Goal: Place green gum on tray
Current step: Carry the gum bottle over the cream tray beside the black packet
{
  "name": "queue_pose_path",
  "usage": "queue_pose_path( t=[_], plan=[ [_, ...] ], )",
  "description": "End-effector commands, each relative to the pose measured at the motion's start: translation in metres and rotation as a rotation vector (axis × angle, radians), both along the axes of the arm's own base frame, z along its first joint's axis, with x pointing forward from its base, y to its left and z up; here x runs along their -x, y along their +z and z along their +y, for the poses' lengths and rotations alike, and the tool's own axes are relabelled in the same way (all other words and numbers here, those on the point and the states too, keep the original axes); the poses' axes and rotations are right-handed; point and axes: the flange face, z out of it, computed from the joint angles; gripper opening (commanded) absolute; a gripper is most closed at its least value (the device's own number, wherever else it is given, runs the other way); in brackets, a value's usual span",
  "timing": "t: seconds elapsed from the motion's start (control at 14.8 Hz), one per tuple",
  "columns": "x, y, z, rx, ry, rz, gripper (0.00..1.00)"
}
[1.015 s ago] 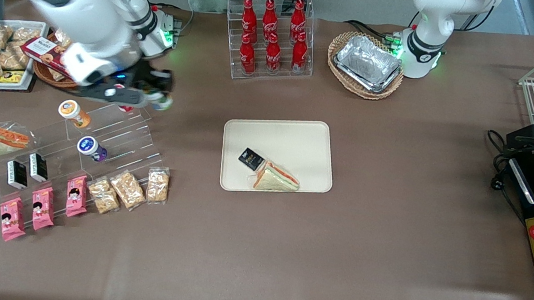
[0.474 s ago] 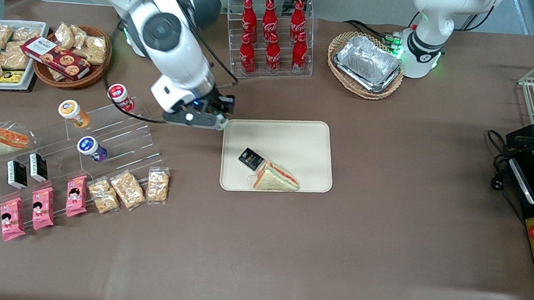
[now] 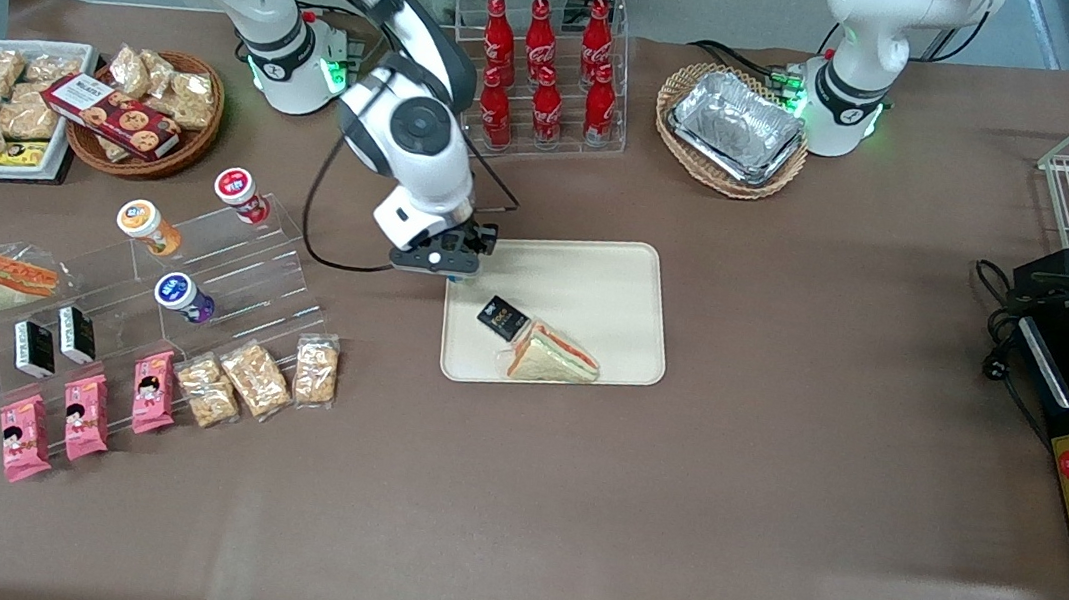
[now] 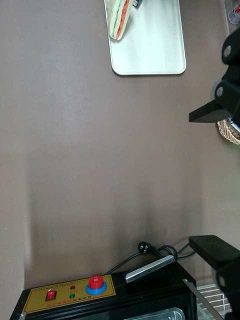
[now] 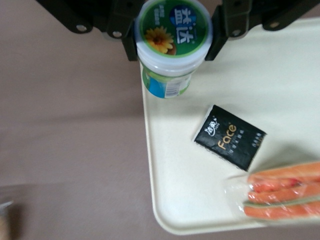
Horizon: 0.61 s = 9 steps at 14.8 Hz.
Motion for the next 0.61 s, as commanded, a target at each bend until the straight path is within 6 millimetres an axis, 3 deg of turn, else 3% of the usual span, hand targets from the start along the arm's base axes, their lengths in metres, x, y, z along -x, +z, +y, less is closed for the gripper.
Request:
queue_pose_path(
  t=[0.0, 0.41, 0.47, 0.54],
  plan=[
    [0.007, -0.040, 0.021, -0.026, -0.011, -0.008, 0.00],
    [0.016, -0.058, 0.032, -0.042, -0.010, -0.003, 0.00],
    [0.017, -0.060, 0.032, -0.041, -0.011, 0.000, 0.26],
    [0.016, -0.060, 0.031, -0.042, -0.014, -0.001, 0.61]
  ],
)
